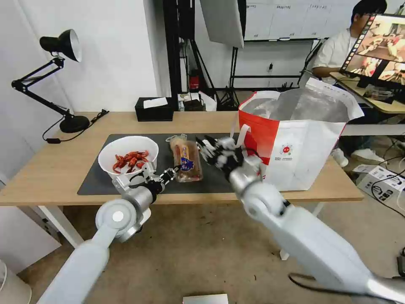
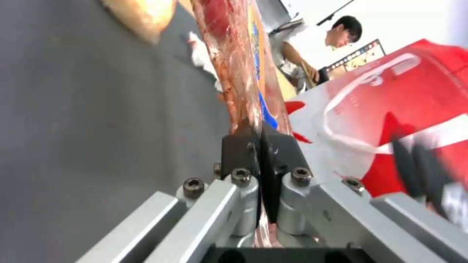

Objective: Pick up the trash from the table and place it into the takeout bag.

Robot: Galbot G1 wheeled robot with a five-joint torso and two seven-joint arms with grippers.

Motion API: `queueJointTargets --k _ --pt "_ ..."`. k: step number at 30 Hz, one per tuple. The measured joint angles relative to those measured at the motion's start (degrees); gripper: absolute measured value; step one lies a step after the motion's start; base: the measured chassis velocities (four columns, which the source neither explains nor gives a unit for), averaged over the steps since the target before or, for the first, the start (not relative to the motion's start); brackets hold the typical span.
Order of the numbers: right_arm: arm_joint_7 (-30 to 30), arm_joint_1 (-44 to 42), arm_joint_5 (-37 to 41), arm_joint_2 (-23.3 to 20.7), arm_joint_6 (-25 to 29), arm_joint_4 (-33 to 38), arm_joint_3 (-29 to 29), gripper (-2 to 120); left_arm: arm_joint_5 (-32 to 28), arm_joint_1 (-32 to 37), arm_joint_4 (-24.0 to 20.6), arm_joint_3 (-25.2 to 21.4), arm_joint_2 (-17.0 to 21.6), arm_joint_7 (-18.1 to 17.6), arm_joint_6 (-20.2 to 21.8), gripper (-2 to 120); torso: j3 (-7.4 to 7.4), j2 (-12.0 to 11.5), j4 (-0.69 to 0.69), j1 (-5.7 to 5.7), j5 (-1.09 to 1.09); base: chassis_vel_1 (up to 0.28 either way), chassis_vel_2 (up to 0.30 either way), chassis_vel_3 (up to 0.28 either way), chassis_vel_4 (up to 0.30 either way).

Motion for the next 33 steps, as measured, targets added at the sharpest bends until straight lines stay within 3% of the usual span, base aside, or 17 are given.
queueJointTargets --k 4,12,19,22,26,33 --pt "-1.00 -8.26 -2.05 -2.18 0.27 4.70 5.82 72 -0.75 -1.29 -0.73 -0.76 0.71 -0.23 -0.54 0 -0.01 0.00 0.01 0.00 0.00 0.000 0.000 0.000 0.000" --pt "-1.47 -19.87 -8.81 -3.02 3.11 9.00 11.75 98 -3.06 -7.88 -0.94 -1.55 2.91 -1.05 -1.70 0 0.00 0.00 0.02 0.00 -0.01 0.000 0.000 0.000 0.000" --pt "-0.46 -28.57 -15.88 -0.25 6.39 11.19 15.29 100 -4.90 -14.72 -1.38 -0.53 4.51 -1.97 -2.53 0 0.00 0.00 0.03 0.00 -0.01 0.000 0.000 0.000 0.000" --pt "0.52 -37.67 -22.67 3.79 9.54 12.16 18.11 100 -5.36 -20.40 -1.61 2.90 4.64 -2.55 -3.62 0 0.00 0.00 0.02 0.00 0.00 0.000 0.000 0.000 0.000" --pt "0.53 -41.63 -25.90 5.74 11.08 12.29 19.17 100 -5.27 -23.26 -1.57 5.39 3.73 -3.04 -4.60 0 0.00 0.00 0.02 0.00 -0.01 0.000 0.000 0.000 0.000" --pt "0.39 -49.47 -33.51 12.62 13.69 11.75 22.86 100 -2.05 -35.39 2.45 17.02 -3.26 -4.16 -8.60 0 0.00 0.00 0.03 0.01 -0.01 0.000 0.000 0.000 0.000"
